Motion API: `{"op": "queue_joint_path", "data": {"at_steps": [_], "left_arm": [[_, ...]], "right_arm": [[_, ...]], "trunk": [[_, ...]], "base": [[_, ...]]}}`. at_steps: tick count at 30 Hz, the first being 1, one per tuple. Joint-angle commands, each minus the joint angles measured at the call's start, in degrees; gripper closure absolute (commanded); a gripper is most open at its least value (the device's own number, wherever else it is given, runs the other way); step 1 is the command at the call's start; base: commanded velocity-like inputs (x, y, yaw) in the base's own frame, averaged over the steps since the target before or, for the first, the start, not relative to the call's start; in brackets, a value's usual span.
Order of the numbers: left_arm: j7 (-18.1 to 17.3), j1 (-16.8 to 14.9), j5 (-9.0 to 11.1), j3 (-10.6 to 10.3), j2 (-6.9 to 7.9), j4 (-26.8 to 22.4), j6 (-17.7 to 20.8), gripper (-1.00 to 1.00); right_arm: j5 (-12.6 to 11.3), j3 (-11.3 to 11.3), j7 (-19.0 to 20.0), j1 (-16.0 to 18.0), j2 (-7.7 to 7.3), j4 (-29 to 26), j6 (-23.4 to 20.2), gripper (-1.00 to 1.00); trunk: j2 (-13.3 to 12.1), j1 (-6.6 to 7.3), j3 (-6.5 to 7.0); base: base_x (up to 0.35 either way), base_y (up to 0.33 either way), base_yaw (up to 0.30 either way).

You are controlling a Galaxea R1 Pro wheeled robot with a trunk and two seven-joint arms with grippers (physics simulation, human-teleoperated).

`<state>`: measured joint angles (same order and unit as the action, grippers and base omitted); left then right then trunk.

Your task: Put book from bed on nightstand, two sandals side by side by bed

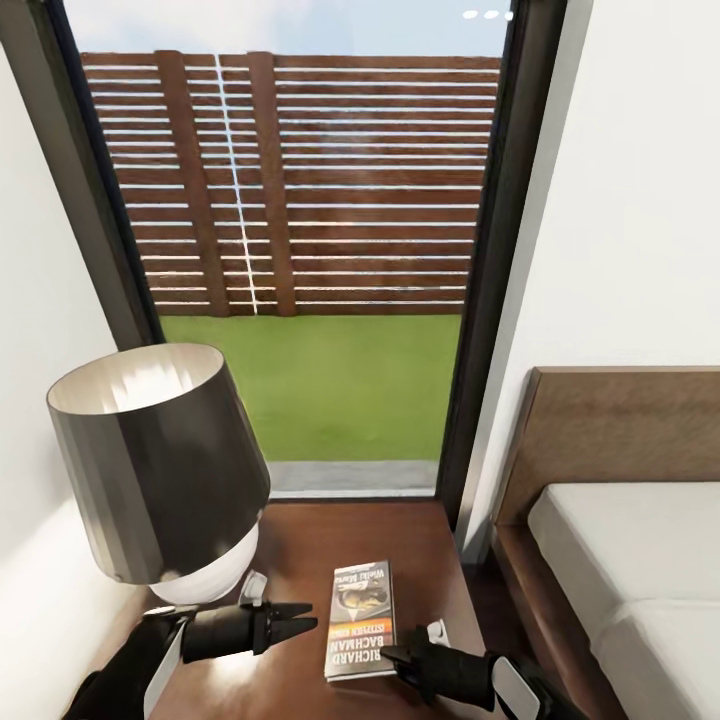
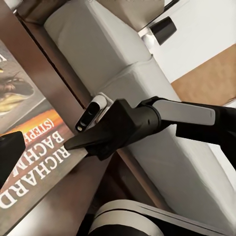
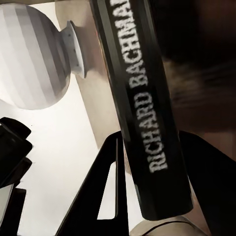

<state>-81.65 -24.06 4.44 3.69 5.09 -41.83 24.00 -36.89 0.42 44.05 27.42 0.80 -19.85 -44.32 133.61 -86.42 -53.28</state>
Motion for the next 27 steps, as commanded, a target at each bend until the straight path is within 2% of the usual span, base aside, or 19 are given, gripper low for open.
{"op": "queue_joint_path", "data": {"at_steps": [1, 12, 13, 27], "left_arm": [[-0.18, -0.02, 0.07, 0.01, 0.01, -0.01, 0.61, -1.0], [-0.18, -0.02, 0.1, 0.0, 0.01, -0.01, 0.61, -1.0], [-0.18, -0.02, 0.1, 0.0, 0.01, -0.01, 0.61, -1.0], [-0.18, -0.02, 0.12, 0.05, 0.01, -0.01, 0.61, -1.0]], "right_arm": [[1.03, 0.28, -0.04, 0.0, -0.01, 0.07, 0.2, 1.0], [1.03, 0.28, -0.02, 0.0, -0.03, 0.07, 0.2, 1.0], [1.03, 0.28, 0.01, 0.0, -0.03, 0.07, 0.15, -1.0], [1.03, 0.28, 0.07, 0.0, -0.01, 0.07, 0.12, -1.0]], "trunk": [[-0.39, 0.24, 0.12], [-0.39, 0.24, 0.12], [-0.39, 0.24, 0.12], [-0.39, 0.24, 0.12]], "base": [[0.0, 0.0, 0.0], [0.0, 0.0, 0.0], [0.0, 0.0, 0.0], [0.0, 0.0, 0.0]]}}
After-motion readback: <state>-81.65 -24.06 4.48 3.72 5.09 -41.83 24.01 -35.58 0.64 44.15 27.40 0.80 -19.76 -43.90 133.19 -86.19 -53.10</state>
